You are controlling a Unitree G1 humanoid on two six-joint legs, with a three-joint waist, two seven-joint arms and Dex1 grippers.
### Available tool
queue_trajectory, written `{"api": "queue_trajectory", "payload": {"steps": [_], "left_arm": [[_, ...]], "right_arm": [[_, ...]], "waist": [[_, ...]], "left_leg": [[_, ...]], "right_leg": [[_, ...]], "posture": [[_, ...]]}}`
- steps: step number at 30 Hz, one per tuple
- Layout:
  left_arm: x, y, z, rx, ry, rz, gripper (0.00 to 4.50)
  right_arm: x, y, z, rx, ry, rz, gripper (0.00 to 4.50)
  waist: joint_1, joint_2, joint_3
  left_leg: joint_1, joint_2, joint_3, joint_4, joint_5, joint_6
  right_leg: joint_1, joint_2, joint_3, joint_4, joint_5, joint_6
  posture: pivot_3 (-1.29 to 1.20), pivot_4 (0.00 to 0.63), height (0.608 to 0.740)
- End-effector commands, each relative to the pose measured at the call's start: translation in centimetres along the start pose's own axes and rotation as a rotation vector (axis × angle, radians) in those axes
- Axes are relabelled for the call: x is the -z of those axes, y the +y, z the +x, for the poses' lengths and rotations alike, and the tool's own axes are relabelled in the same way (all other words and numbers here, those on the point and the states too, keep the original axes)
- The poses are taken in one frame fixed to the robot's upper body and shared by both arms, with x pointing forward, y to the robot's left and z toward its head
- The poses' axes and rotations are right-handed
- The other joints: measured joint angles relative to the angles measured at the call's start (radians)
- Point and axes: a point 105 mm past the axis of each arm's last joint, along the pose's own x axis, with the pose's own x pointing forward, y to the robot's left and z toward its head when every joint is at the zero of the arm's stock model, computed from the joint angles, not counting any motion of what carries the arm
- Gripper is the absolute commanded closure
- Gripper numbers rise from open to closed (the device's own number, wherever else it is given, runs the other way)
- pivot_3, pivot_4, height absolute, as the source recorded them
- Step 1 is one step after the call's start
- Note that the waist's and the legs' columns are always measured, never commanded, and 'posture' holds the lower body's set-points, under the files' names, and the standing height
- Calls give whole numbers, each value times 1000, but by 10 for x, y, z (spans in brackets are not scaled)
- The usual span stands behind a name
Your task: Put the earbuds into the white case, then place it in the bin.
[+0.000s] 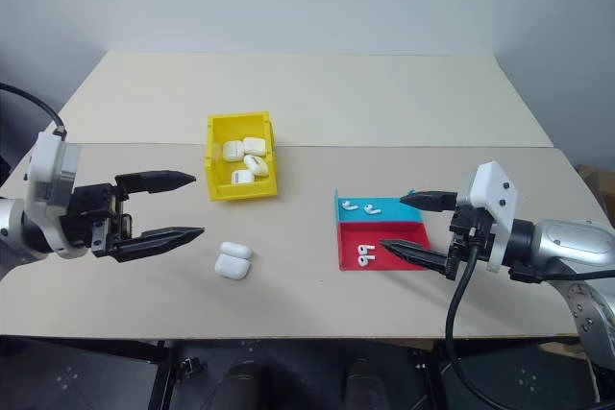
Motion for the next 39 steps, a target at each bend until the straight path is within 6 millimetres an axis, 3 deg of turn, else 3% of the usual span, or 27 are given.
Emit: {"api": "queue_trajectory", "payload": {"steps": [1, 11, 18, 21, 24, 29, 36, 39], "left_arm": [[-7, -2, -2, 27, -4, 7, 0], [-2, -1, -10, 6, 95, -5, 0], [3, 18, -20, -172, 257, 36, 0], [14, 27, -24, -245, 416, -83, 0], [22, 25, -24, -251, 616, -308, 0], [34, 26, -3, -187, 794, -579, 0], [35, 22, 21, -154, 905, -667, 0], [34, 22, 29, -190, 1003, -594, 0]], "right_arm": [[-12, 0, -4, 1, -18, -60, 42], [-11, -1, -4, 5, -10, -53, 42], [-23, -6, -7, 19, -6, -74, 42], [-25, -3, -10, 18, -10, -61, 42], [-22, 0, -10, 24, -13, -42, 42], [-18, 2, -7, 26, -3, -41, 42], [-16, 4, -5, 32, 0, -31, 42], [-15, 5, -5, 28, 2, -32, 42]], "waist": [[0, 0, 0], [0, 0, 0], [0, -1, 0], [1, -1, 1], [11, -3, 1], [13, -4, 1], [-2, -6, 2], [2, -6, 2]], "left_leg": [[0, 0, 0, 0, 0, 0], [0, 0, 0, 0, 0, 0], [0, 0, 0, 0, 0, 0], [0, 0, 0, -1, 0, 0], [-2, 0, -3, 0, 0, 0], [-1, -2, -4, 0, 0, 0], [-3, -2, -5, 1, 0, 0], [-4, -2, -6, 1, 0, 0]], "right_leg": [[0, 0, 0, 0, 0, 0], [0, 0, 0, 0, 0, 0], [0, 0, 0, 0, 0, 0], [0, 0, 0, -1, 0, 0], [0, 0, -2, 0, 0, 0], [1, 0, -2, 1, 0, 0], [-1, 0, -1, 0, 0, 0], [0, 0, -2, 0, 0, 0]], "posture": [[0, 150, 740], [0, 150, 740], [0, 150, 740], [0, 150, 740], [0, 150, 740], [0, 150, 740], [0, 150, 740], [0, 150, 740]]}}
